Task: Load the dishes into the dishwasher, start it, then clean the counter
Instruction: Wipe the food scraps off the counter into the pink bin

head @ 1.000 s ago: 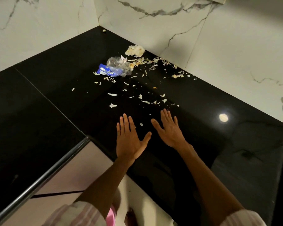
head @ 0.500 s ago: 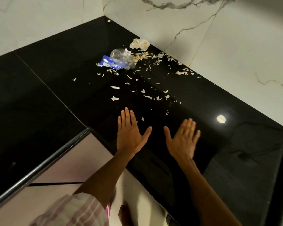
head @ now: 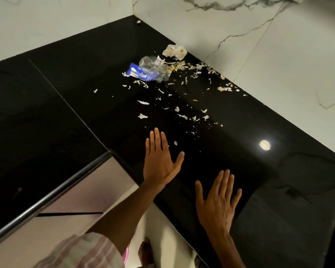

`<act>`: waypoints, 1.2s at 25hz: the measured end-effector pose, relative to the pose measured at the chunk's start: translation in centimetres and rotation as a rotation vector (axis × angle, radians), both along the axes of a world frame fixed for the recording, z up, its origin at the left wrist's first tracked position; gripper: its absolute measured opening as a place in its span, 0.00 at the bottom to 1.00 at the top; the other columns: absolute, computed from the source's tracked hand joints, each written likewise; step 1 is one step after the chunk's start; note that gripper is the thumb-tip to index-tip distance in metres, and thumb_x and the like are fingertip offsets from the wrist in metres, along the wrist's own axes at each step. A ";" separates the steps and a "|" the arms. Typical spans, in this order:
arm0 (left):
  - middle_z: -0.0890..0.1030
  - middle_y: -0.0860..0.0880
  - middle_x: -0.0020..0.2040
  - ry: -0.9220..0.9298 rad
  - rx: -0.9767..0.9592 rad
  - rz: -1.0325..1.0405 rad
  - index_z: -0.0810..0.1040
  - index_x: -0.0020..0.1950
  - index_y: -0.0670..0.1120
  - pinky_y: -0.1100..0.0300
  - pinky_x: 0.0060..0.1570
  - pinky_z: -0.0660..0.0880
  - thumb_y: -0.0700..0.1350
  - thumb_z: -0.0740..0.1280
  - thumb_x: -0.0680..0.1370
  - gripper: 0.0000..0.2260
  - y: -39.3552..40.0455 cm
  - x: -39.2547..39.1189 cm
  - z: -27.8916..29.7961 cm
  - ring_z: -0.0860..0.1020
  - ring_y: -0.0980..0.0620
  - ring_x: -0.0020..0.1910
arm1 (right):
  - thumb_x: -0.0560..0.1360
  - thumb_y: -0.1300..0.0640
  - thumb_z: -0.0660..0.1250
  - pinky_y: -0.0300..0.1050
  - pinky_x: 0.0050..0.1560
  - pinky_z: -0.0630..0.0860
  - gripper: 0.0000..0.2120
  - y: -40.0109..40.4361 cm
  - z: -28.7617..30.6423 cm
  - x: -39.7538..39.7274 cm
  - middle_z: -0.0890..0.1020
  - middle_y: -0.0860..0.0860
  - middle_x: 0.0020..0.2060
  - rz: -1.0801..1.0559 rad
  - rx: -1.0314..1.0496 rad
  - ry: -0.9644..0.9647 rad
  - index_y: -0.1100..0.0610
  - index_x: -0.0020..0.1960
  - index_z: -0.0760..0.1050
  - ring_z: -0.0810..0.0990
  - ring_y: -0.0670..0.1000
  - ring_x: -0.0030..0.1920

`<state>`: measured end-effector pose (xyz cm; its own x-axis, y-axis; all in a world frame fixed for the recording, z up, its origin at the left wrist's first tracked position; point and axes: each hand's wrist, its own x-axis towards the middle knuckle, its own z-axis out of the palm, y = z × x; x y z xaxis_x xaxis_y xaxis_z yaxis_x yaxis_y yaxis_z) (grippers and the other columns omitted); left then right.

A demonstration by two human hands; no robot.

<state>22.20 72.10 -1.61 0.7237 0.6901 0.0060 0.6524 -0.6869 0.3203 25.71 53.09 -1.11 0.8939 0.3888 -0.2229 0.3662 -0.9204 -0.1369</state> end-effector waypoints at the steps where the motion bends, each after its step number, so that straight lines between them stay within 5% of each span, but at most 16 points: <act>1: 0.44 0.40 0.79 0.000 -0.005 -0.003 0.45 0.78 0.40 0.50 0.76 0.41 0.69 0.46 0.78 0.41 0.0 0.0 0.0 0.41 0.45 0.78 | 0.75 0.29 0.33 0.60 0.76 0.35 0.42 1.2 0.0 0.2 0.36 0.54 0.77 -0.008 -0.005 -0.007 0.57 0.78 0.34 0.31 0.53 0.76; 5: 0.44 0.41 0.79 -0.020 -0.063 0.016 0.46 0.78 0.41 0.51 0.76 0.40 0.66 0.44 0.79 0.37 0.1 0.1 0.5 0.40 0.47 0.78 | 0.77 0.31 0.37 0.61 0.75 0.35 0.42 8.5 0.6 4.2 0.37 0.56 0.78 0.058 0.011 -0.035 0.60 0.78 0.35 0.33 0.54 0.77; 9: 0.45 0.44 0.79 -0.245 -0.181 -0.007 0.49 0.79 0.42 0.50 0.77 0.44 0.64 0.49 0.80 0.35 0.9 -0.6 0.8 0.41 0.51 0.77 | 0.76 0.29 0.38 0.58 0.76 0.36 0.44 11.4 0.7 7.2 0.40 0.55 0.78 0.102 0.043 -0.038 0.60 0.78 0.37 0.35 0.53 0.77; 11: 0.49 0.40 0.79 -0.284 -0.022 0.042 0.53 0.78 0.39 0.47 0.76 0.45 0.64 0.54 0.79 0.37 4.3 -1.9 0.1 0.46 0.44 0.78 | 0.76 0.28 0.39 0.57 0.77 0.36 0.44 11.8 0.5 7.6 0.40 0.54 0.79 0.119 0.068 -0.049 0.59 0.78 0.37 0.35 0.52 0.77; 13: 0.52 0.37 0.78 -0.178 0.071 0.155 0.54 0.77 0.36 0.44 0.76 0.47 0.66 0.51 0.78 0.39 9.4 -2.7 -0.3 0.48 0.40 0.78 | 0.75 0.28 0.39 0.57 0.77 0.36 0.44 12.0 0.4 7.9 0.40 0.54 0.79 0.124 0.079 -0.055 0.59 0.79 0.38 0.35 0.51 0.77; 17: 0.40 0.41 0.79 0.154 -0.023 0.090 0.41 0.78 0.40 0.49 0.76 0.38 0.69 0.39 0.77 0.41 14.3 0.2 0.5 0.37 0.45 0.77 | 0.75 0.28 0.40 0.55 0.77 0.36 0.45 12.1 0.4 7.8 0.40 0.53 0.79 0.124 0.092 -0.070 0.59 0.79 0.38 0.35 0.51 0.77; 21: 0.41 0.42 0.79 0.118 0.013 -0.127 0.42 0.78 0.40 0.51 0.76 0.38 0.66 0.39 0.79 0.38 13.5 3.4 0.4 0.38 0.47 0.77 | 0.74 0.28 0.38 0.55 0.77 0.37 0.45 12.2 0.3 8.1 0.41 0.53 0.79 0.136 0.090 -0.085 0.59 0.79 0.39 0.35 0.51 0.77; 25: 0.49 0.43 0.79 -0.079 -0.024 -0.031 0.50 0.78 0.40 0.55 0.75 0.38 0.64 0.47 0.81 0.35 13.4 2.8 0.6 0.44 0.49 0.78 | 0.74 0.28 0.38 0.55 0.78 0.40 0.45 12.4 0.6 8.3 0.42 0.55 0.79 0.140 0.146 -0.053 0.59 0.79 0.41 0.36 0.51 0.78; 30: 0.51 0.43 0.79 -0.088 -0.039 0.102 0.54 0.78 0.40 0.56 0.75 0.40 0.62 0.49 0.81 0.33 13.4 3.3 1.0 0.46 0.49 0.78 | 0.81 0.36 0.47 0.52 0.77 0.46 0.34 10.7 1.1 4.6 0.51 0.54 0.79 0.836 0.329 -0.134 0.57 0.79 0.50 0.45 0.52 0.79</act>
<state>25.53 85.52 -0.62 0.6473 0.7613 0.0385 0.6865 -0.6042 0.4045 30.29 63.83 0.00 0.3025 0.9479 0.0996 0.9287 -0.2696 -0.2545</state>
